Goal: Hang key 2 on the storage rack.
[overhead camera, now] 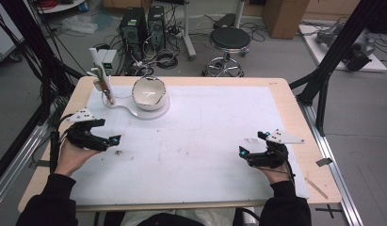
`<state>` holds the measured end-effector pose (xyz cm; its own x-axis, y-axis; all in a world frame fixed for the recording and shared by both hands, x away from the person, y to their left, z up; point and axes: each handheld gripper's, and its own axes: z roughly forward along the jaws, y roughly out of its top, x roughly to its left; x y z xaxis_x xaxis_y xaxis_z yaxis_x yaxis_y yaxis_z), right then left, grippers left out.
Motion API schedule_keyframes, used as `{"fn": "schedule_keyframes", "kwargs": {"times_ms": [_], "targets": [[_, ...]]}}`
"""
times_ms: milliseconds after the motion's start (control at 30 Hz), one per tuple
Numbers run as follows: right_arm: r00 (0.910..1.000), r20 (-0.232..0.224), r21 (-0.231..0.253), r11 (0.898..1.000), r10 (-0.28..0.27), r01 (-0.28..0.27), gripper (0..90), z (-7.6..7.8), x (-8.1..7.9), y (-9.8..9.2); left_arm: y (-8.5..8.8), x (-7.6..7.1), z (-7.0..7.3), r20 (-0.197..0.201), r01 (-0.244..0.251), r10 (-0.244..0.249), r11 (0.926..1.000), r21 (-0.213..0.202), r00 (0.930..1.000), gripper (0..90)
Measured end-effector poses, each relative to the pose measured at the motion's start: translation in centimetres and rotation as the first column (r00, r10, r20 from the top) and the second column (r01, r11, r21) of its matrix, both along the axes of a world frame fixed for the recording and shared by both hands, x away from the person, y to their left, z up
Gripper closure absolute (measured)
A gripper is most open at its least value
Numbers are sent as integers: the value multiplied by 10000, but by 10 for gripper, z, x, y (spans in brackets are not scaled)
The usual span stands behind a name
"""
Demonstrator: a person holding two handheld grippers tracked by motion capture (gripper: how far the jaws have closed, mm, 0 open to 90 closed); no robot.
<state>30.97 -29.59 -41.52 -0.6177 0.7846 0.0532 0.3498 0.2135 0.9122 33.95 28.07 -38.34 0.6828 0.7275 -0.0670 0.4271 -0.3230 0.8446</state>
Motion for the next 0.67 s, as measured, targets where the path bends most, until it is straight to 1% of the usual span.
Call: {"fn": "schedule_keyframes", "kwargs": {"times_ms": [133,233,300,333,400,467,500,600,667], "targets": [[10000,-61,22,10000,27,-27,7,0,0,0,0,-5,-10,-315,87,-82,9998,153,9995,17],[10000,-68,20,10000,38,-38,7,0,-1,0,0,-10,-19,-459,161,-151,9996,214,9988,17],[10000,-72,30,10000,41,-40,7,0,-1,0,1,-15,-24,-385,143,-135,9997,201,9992,16],[10000,-58,19,10000,61,-61,7,0,-1,0,2,-18,-26,-485,164,-153,9996,210,9987,17],[9999,-35,-11,9999,100,-100,7,-1,0,0,3,-21,-31,-589,147,-125,9992,380,9982,17],[9999,-46,-26,9999,105,-105,7,-1,0,0,5,-24,-35,-718,121,-94,9992,373,9974,16],[9998,-140,5,9999,124,-124,7,-1,0,0,6,-24,-36,-733,146,-116,9991,404,9972,17],[9999,-119,-9,9999,113,-113,7,-1,0,1,6,-26,-38,-604,85,-58,9990,439,9982,17],[9999,-58,-22,9999,145,-145,7,-1,0,1,8,-28,-38,-499,17,0,9994,345,9988,17]]}}
